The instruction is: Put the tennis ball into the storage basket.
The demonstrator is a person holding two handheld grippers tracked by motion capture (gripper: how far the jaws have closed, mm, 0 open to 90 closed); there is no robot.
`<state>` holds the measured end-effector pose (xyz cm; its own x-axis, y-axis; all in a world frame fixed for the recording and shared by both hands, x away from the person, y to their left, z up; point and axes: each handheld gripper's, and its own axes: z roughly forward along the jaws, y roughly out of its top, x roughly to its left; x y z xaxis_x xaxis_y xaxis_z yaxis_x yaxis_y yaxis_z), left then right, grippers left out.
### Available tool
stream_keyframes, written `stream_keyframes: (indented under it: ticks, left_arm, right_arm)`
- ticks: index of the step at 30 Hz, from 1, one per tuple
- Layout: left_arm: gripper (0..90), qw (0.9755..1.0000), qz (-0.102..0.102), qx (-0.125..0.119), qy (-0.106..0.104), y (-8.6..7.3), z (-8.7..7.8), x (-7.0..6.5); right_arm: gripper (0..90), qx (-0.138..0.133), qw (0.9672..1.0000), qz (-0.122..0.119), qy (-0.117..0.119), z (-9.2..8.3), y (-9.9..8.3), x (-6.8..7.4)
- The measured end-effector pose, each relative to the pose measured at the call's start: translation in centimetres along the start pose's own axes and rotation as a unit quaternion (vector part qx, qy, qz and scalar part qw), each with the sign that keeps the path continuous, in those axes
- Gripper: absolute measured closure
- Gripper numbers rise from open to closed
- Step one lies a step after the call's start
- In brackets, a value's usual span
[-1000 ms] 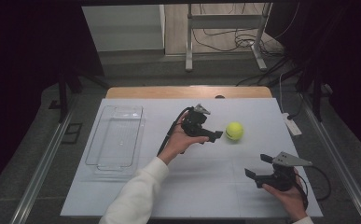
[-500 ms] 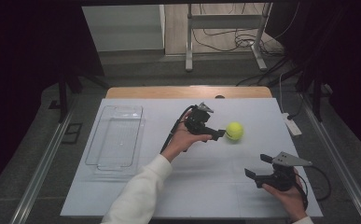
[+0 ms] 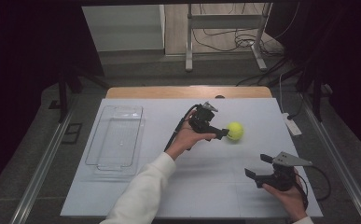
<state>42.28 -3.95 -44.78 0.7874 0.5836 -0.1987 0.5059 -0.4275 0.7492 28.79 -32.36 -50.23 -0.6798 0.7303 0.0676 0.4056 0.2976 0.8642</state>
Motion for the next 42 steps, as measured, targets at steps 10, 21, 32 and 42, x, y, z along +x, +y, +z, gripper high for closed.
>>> stream_keyframes:
  ticks: [10, 21, 32, 42]
  left_arm:
    - [11.2, 1.0000, 0.002, 0.007, -0.003, 0.6, 1.5, 0.0]
    - [11.3, 0.9999, 0.002, 0.016, -0.002, 0.8, 2.4, 0.2]
    - [11.3, 0.9998, 0.005, 0.019, -0.005, 1.5, 3.3, 0.0]
    - [11.4, 0.9997, -0.001, 0.022, -0.006, 1.7, 4.2, 0.0]
  right_arm:
    - [9.4, 0.002, 1.0000, -0.001, 0.002, 0.2, 0.0, 0.1]
    - [9.4, 0.005, 1.0000, -0.004, 0.002, 0.3, 0.0, 0.1]
    - [9.3, 0.004, 1.0000, -0.003, 0.002, 0.3, 0.0, 0.1]
    - [9.3, 0.005, 1.0000, -0.003, 0.001, 0.2, -0.1, 0.1]
